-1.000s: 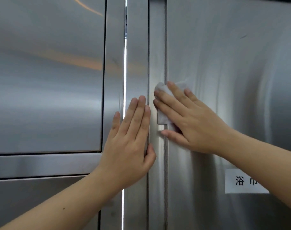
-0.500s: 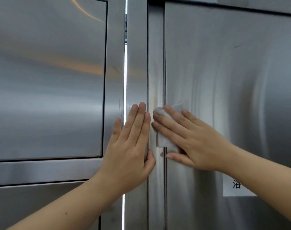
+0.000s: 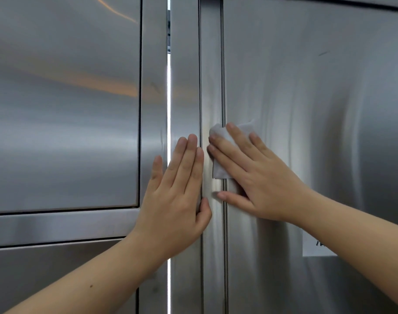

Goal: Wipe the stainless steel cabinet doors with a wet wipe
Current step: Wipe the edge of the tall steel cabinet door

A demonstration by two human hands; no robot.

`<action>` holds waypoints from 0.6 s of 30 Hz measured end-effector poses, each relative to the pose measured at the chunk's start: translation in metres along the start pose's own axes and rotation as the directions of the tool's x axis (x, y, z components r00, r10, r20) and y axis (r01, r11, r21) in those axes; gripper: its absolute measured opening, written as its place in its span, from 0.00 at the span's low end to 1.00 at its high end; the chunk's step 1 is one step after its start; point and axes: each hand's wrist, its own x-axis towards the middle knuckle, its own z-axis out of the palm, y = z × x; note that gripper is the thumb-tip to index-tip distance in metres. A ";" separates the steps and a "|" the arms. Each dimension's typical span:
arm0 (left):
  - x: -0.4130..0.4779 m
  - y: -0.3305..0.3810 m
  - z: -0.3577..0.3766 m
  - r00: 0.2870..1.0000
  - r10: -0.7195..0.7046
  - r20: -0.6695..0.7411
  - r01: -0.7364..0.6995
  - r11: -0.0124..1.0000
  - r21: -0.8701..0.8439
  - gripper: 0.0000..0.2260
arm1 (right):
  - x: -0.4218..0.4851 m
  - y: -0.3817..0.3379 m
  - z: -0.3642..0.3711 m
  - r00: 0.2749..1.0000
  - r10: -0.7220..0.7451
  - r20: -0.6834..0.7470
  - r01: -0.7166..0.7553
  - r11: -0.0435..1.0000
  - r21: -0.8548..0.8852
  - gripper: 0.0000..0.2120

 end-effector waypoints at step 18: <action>-0.034 0.018 -0.005 0.999 0.015 0.051 -0.018 0.998 0.053 0.31 | -0.059 -0.059 0.009 0.999 0.016 0.043 -0.018 0.999 0.039 0.34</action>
